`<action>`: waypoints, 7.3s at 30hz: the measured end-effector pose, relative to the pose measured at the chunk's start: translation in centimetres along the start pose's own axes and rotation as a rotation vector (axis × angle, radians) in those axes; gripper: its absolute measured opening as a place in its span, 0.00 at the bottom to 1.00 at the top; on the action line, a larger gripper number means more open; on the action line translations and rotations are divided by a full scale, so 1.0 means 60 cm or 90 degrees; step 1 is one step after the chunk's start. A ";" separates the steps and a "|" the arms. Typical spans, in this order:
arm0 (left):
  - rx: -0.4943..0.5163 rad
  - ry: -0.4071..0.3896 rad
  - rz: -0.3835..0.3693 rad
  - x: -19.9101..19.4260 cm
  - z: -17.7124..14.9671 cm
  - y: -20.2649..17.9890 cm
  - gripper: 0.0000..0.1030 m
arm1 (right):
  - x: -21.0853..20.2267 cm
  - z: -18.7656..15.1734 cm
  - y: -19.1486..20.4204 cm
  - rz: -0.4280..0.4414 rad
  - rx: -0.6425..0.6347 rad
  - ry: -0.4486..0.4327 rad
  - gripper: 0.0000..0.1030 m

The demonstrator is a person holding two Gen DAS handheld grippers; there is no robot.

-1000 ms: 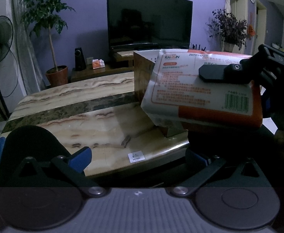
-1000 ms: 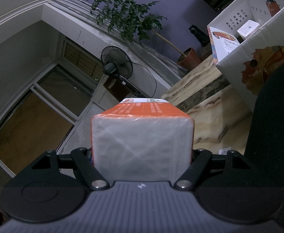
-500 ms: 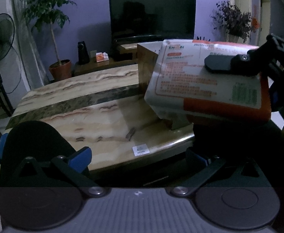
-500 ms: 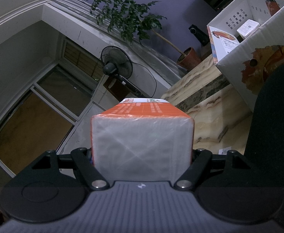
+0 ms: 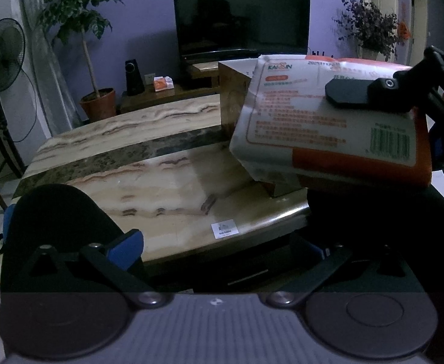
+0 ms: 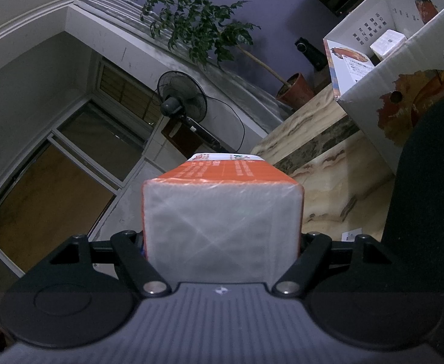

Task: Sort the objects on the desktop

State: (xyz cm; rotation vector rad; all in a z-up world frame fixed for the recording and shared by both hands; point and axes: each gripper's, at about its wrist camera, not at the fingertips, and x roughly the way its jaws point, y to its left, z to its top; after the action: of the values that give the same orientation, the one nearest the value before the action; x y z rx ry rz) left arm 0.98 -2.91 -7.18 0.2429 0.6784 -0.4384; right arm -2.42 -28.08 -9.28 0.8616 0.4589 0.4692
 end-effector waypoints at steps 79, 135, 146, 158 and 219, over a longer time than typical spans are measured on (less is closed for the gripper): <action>-0.008 0.041 0.035 0.008 0.001 -0.002 0.99 | 0.007 0.001 -0.004 -0.004 0.001 0.007 0.76; -0.047 -0.029 0.061 -0.092 0.069 -0.004 0.99 | 0.001 -0.003 -0.012 -0.001 0.022 -0.002 0.76; -0.056 -0.026 0.067 -0.175 0.125 -0.036 0.99 | 0.000 -0.001 -0.014 -0.001 0.026 -0.004 0.76; -0.040 -0.058 0.051 -0.243 0.143 -0.068 0.99 | 0.000 0.001 -0.012 -0.003 0.019 -0.001 0.76; 0.007 -0.057 0.076 -0.245 0.141 -0.091 0.99 | -0.001 -0.003 -0.010 -0.005 0.018 0.002 0.76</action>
State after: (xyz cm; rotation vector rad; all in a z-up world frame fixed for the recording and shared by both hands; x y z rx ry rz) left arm -7.08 -6.20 8.36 0.2714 0.5707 -0.3377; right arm -2.41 -28.33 -9.82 0.8861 0.4729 0.4575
